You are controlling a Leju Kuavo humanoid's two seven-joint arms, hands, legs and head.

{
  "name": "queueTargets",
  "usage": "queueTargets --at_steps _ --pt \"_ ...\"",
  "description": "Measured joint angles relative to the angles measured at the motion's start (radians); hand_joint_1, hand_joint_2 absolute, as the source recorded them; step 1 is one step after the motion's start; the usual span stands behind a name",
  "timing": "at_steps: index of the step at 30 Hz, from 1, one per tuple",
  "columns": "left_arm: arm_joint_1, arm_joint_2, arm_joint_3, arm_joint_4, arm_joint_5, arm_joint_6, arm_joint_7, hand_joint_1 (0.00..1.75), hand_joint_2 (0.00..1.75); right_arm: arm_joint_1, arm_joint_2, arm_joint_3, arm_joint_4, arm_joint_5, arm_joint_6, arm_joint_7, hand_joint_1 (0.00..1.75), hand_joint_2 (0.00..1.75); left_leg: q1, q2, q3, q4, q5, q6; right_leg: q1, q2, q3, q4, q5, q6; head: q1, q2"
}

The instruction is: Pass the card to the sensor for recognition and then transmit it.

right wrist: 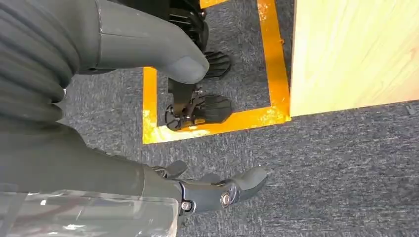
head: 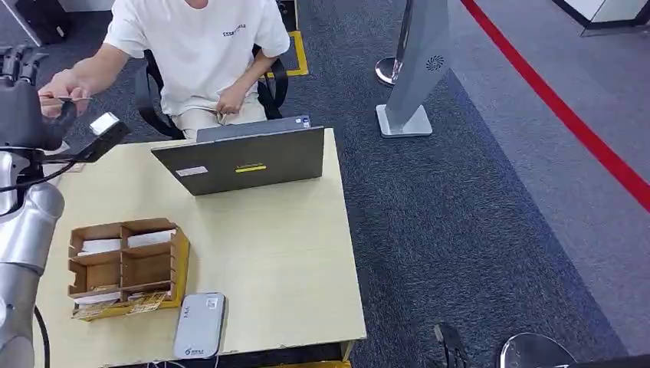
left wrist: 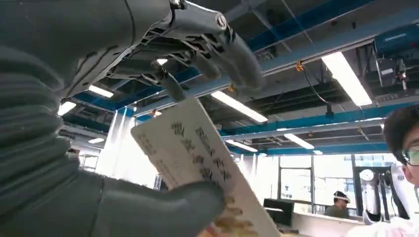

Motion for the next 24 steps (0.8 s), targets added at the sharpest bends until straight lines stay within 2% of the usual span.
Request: queueTargets --at_steps 24 --pt "0.047 0.015 -0.007 -0.013 0.034 0.005 -0.018 1.75 1.75 0.018 0.002 0.006 0.000 -0.010 -0.019 -0.002 0.00 1.75 0.000 0.000 0.000 0.000 0.000 0.000 0.000 0.000 0.000 0.000 0.000 0.000 0.000 0.000"
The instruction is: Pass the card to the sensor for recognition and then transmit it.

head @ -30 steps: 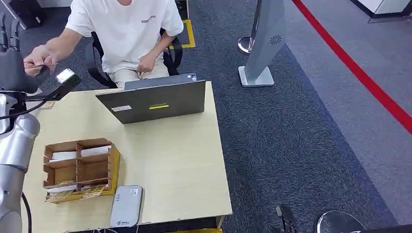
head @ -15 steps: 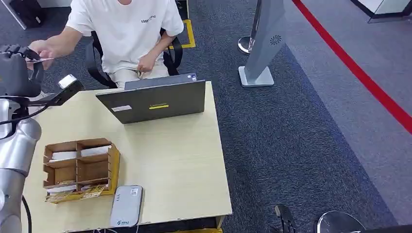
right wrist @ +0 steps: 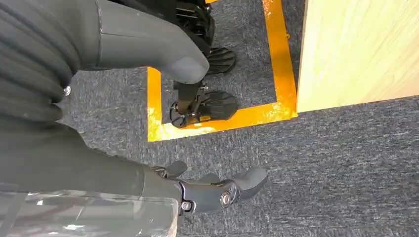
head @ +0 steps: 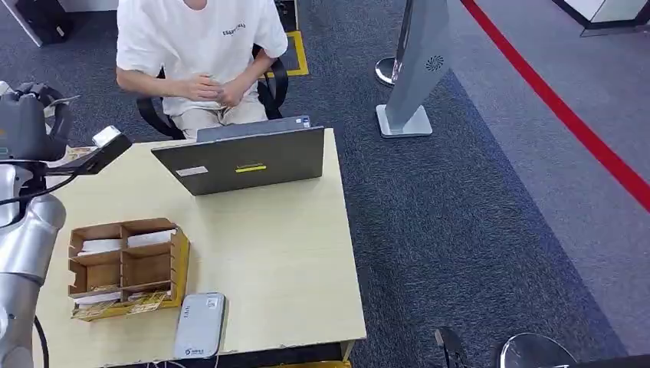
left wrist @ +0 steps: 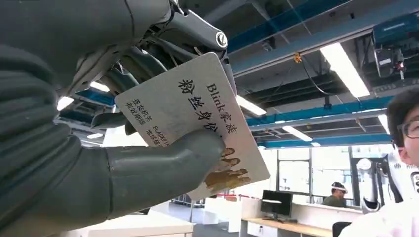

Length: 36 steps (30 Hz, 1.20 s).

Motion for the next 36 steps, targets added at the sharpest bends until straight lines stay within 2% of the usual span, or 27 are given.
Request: queueTargets --at_steps 13,16,19,22,27,31,36 --pt "0.040 -0.009 0.000 -0.051 0.009 0.000 -0.013 1.75 1.75 0.006 0.001 0.021 0.000 -0.021 -0.007 -0.003 0.00 1.75 0.000 0.000 0.000 0.000 0.000 0.000 0.000 0.000 0.000 0.000 0.000 0.000 0.000 0.000" --pt "0.104 -0.019 -0.005 -0.148 0.016 -0.008 -0.016 1.75 1.75 0.015 0.001 0.020 0.000 -0.040 -0.013 -0.008 0.00 1.75 0.000 0.000 0.000 0.000 0.000 0.000 0.000 0.000 0.000 0.000 0.000 0.000 0.000 0.000" --pt "0.206 -0.030 -0.032 -0.314 0.008 -0.040 0.022 1.75 1.75 0.028 0.001 0.020 0.000 -0.059 -0.016 -0.017 0.00 1.75 0.000 0.000 0.000 0.000 -0.001 0.000 0.000 0.000 0.000 -0.001 -0.001 0.001 0.000 0.000" --pt "0.278 -0.037 -0.053 -0.439 -0.002 -0.061 0.044 1.75 1.75 0.038 0.001 0.020 0.000 -0.065 -0.016 -0.023 0.00 1.75 0.000 0.000 -0.001 0.000 -0.002 0.000 0.000 0.000 0.000 -0.002 -0.001 0.001 0.000 0.000" --pt "0.364 -0.043 -0.073 -0.596 0.016 -0.064 0.033 1.75 1.75 0.049 0.001 0.019 0.000 -0.077 -0.019 -0.028 0.00 1.75 0.000 0.001 -0.001 0.000 -0.002 0.001 0.000 0.000 -0.001 -0.002 -0.001 0.001 0.000 0.000" --pt "0.461 -0.053 -0.116 -0.739 -0.013 -0.089 0.035 1.75 1.75 0.060 0.001 0.015 0.000 -0.085 -0.024 -0.040 0.00 1.75 0.000 0.001 -0.001 0.000 -0.002 0.001 0.000 0.000 -0.001 -0.002 -0.002 0.001 0.000 0.000" --pt "0.562 -0.058 -0.170 -0.868 -0.035 -0.134 0.045 1.75 1.75 0.073 0.001 0.005 0.000 -0.099 -0.026 -0.051 0.00 1.75 0.000 0.001 -0.001 0.000 -0.003 0.002 0.000 0.000 -0.001 -0.002 -0.002 0.001 0.000 0.000"
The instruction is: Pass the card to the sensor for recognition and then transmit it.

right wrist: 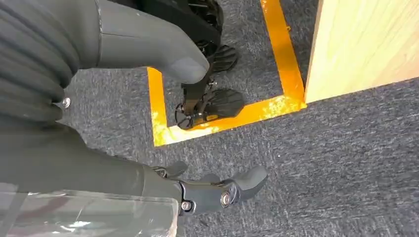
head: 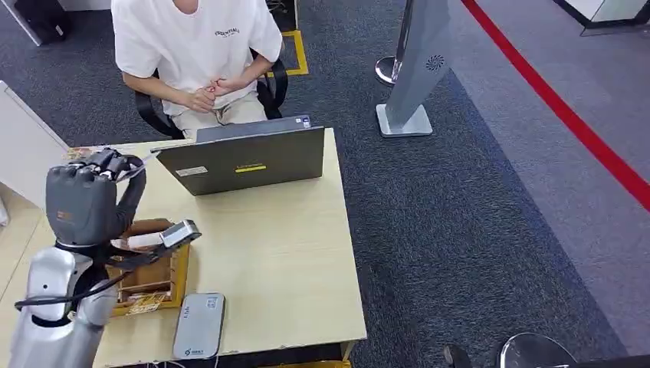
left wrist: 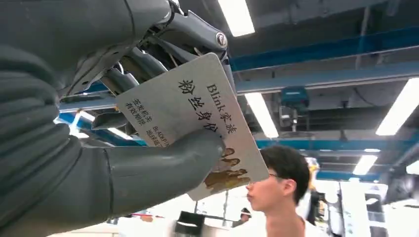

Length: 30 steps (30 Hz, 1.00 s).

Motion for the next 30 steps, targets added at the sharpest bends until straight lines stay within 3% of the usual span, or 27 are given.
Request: queueTargets --at_steps 7,21,30 --pt "0.095 0.000 -0.054 -0.096 -0.002 -0.031 0.006 1.75 1.75 0.015 0.000 -0.016 0.000 -0.011 0.000 -0.011 0.00 1.75 0.000 0.000 0.000 0.000 0.000 0.000 0.000 0.000 0.000 0.000 0.000 0.000 0.000 0.000" --pt "0.261 0.002 -0.100 -0.178 -0.035 -0.058 0.029 1.75 1.75 0.045 0.000 -0.062 0.000 -0.037 -0.006 -0.025 0.00 1.75 0.000 0.000 0.000 0.000 -0.001 0.001 0.000 0.000 0.001 0.000 -0.002 0.002 0.000 0.000" --pt "0.466 -0.011 -0.099 -0.225 -0.129 0.111 0.037 1.75 1.75 0.053 0.005 -0.092 0.000 -0.027 -0.021 -0.016 0.00 1.75 0.000 0.000 0.000 0.000 -0.004 0.001 0.000 0.000 0.001 0.000 -0.004 0.001 0.000 0.000"
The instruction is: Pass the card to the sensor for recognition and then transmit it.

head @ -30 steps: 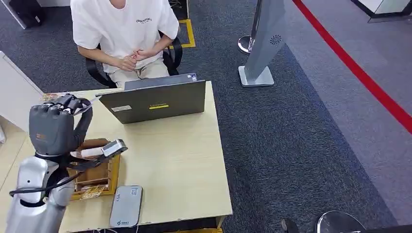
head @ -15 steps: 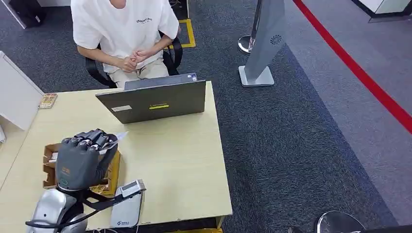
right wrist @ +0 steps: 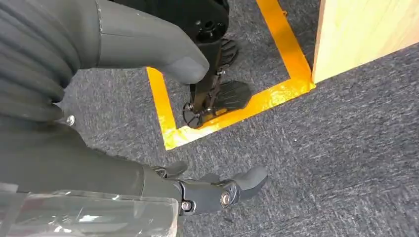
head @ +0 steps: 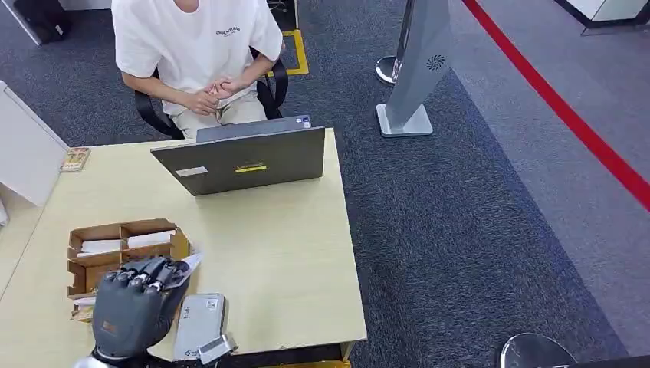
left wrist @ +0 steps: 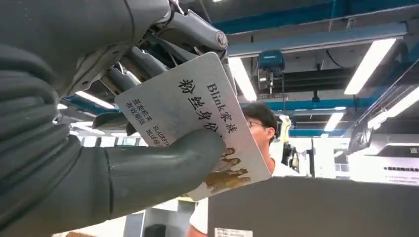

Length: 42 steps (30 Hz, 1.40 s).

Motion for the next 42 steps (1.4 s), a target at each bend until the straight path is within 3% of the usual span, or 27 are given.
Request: queueTargets --at_steps 5,12,26,36,39,42 --pt "0.090 -0.059 0.021 -0.062 -0.042 0.019 -0.075 1.75 1.75 0.001 0.004 -0.014 0.000 0.028 -0.011 0.006 0.00 1.75 -0.001 -0.001 0.000 0.000 -0.001 0.000 0.000 0.000 0.000 0.000 -0.001 0.000 0.000 0.000" --pt "0.158 -0.100 0.061 -0.066 -0.067 0.019 -0.058 1.75 1.75 0.001 0.004 -0.026 0.000 0.049 -0.012 0.009 0.00 1.75 -0.001 -0.001 0.001 0.000 -0.001 0.000 0.000 -0.001 0.001 0.000 -0.001 0.000 0.000 0.000" --pt "0.178 -0.117 0.102 -0.056 -0.070 0.020 -0.042 1.75 1.75 0.000 0.004 -0.041 0.000 0.064 -0.011 0.010 0.00 1.75 -0.001 -0.001 0.001 0.000 -0.001 0.000 0.000 -0.001 0.001 0.000 -0.001 0.000 0.000 0.000" --pt "0.156 -0.167 0.233 0.094 -0.055 0.019 -0.102 1.75 1.75 -0.001 0.006 -0.050 0.000 0.103 -0.006 0.013 0.00 1.75 -0.001 -0.001 0.001 0.000 -0.001 0.000 0.000 -0.001 0.001 0.000 -0.001 0.000 0.000 0.000" --pt "0.141 -0.175 0.251 0.154 -0.052 0.019 -0.099 1.75 1.75 -0.001 0.007 -0.053 0.000 0.114 -0.004 0.015 0.00 1.75 -0.001 -0.001 0.001 0.000 -0.001 0.000 0.000 -0.001 0.001 0.000 -0.001 0.000 0.000 0.000" --pt "0.130 -0.177 0.254 0.217 -0.052 0.019 -0.059 1.75 1.75 -0.002 0.008 -0.058 0.000 0.123 -0.003 0.017 0.00 1.75 -0.001 -0.001 0.001 0.000 -0.001 0.000 0.000 -0.001 0.001 0.000 -0.001 0.000 0.000 0.000"
